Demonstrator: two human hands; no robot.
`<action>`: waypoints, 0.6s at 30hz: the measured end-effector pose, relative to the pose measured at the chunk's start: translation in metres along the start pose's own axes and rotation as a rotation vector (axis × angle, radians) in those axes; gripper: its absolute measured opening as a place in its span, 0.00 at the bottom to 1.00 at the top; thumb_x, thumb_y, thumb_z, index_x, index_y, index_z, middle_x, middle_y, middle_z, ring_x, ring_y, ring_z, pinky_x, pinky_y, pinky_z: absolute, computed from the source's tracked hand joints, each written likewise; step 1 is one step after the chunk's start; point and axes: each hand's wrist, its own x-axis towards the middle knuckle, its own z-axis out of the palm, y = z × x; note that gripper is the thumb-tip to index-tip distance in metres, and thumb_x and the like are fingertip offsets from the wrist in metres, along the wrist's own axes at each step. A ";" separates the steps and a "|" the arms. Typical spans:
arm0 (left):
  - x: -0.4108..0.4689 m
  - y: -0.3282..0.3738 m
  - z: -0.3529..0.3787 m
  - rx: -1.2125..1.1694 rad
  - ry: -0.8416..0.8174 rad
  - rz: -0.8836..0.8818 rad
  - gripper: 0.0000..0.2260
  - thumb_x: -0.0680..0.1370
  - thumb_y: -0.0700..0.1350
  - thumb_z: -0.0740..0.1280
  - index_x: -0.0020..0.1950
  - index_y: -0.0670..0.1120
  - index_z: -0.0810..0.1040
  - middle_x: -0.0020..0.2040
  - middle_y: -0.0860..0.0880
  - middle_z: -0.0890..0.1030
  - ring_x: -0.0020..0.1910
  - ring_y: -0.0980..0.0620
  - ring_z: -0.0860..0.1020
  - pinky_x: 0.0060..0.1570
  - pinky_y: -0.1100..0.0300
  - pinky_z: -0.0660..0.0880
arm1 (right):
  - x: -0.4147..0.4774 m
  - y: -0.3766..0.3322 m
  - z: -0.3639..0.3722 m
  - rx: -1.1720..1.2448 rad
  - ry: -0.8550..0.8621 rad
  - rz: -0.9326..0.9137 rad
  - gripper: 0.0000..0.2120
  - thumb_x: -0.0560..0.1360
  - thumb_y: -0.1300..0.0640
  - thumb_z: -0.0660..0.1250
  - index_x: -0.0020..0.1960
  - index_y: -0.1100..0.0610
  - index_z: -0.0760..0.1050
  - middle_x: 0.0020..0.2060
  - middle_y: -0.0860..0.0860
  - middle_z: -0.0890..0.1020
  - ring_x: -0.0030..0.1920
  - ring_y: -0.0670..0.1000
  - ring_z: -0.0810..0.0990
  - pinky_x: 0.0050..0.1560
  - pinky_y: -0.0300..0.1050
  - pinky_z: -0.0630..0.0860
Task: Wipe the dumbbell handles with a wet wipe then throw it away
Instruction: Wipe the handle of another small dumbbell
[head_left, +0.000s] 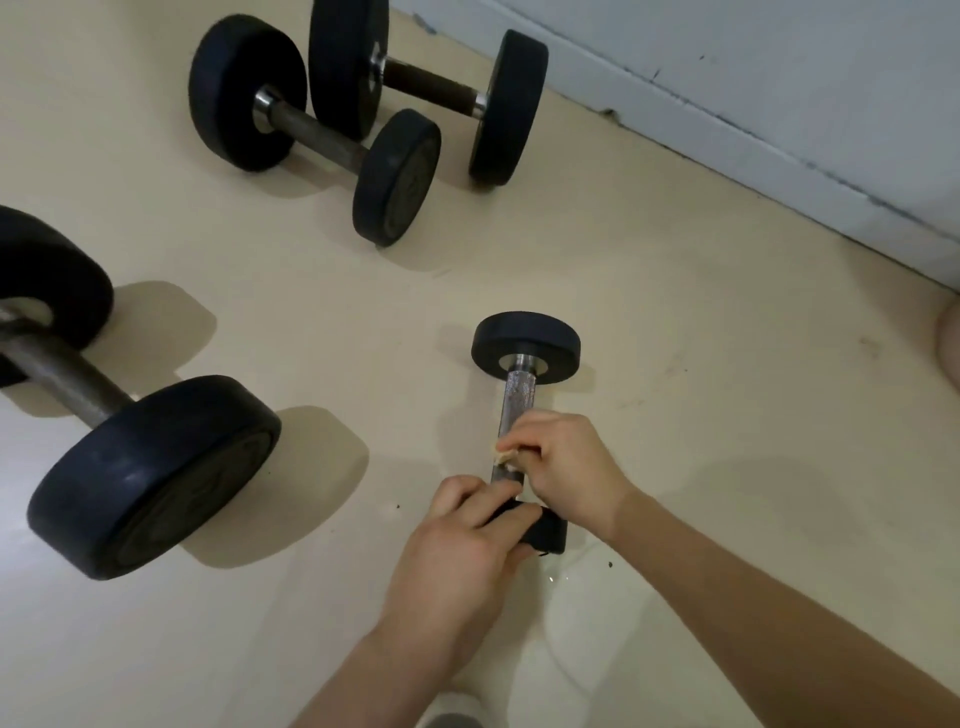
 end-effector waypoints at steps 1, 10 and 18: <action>0.000 0.001 0.000 -0.002 0.000 0.011 0.12 0.72 0.50 0.61 0.52 0.54 0.81 0.54 0.58 0.80 0.49 0.53 0.70 0.45 0.66 0.72 | 0.001 0.002 -0.002 -0.007 -0.013 -0.011 0.07 0.69 0.68 0.69 0.44 0.60 0.84 0.42 0.52 0.83 0.43 0.52 0.81 0.48 0.46 0.78; 0.018 0.012 0.003 -0.089 -0.192 0.123 0.12 0.66 0.40 0.71 0.47 0.53 0.81 0.52 0.57 0.82 0.48 0.53 0.77 0.41 0.64 0.78 | 0.007 0.014 -0.013 -0.050 0.021 0.087 0.06 0.70 0.65 0.70 0.46 0.58 0.84 0.43 0.52 0.83 0.44 0.52 0.80 0.49 0.46 0.76; 0.014 0.018 0.012 0.196 -0.322 0.015 0.21 0.68 0.42 0.58 0.60 0.56 0.70 0.54 0.49 0.78 0.51 0.45 0.78 0.39 0.53 0.76 | -0.016 0.024 -0.016 -0.035 0.009 0.130 0.07 0.71 0.65 0.69 0.47 0.59 0.84 0.44 0.52 0.82 0.44 0.51 0.80 0.51 0.39 0.74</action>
